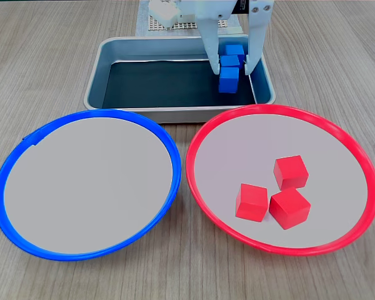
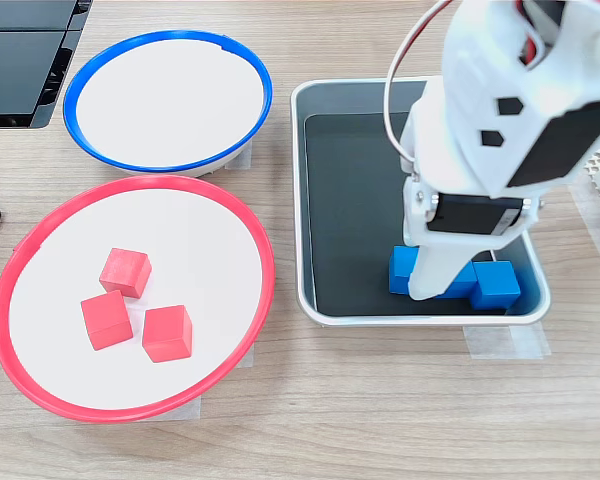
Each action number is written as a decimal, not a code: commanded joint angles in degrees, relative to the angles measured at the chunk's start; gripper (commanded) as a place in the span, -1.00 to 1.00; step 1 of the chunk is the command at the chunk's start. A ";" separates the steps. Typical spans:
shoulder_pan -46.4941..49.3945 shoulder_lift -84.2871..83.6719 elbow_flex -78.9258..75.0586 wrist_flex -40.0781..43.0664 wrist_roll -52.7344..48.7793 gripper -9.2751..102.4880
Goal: Move six blocks tray to matching dishes
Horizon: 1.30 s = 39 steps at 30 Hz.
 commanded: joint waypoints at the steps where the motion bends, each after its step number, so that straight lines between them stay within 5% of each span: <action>1: 0.26 0.09 0.79 -1.85 -0.70 -0.61; 7: 1.93 0.35 2.20 -3.43 -0.88 -0.84; 12: 10.72 2.02 -15.91 9.23 -5.10 -0.84; 25: 26.54 -24.87 -43.77 -11.07 -12.83 -0.84; 31: 28.56 -29.88 -46.58 -11.78 -16.26 -0.46; 36: 27.51 -23.38 -42.01 -8.17 -16.70 -0.84; 39: 24.87 -15.03 -36.47 -0.70 -16.52 -0.84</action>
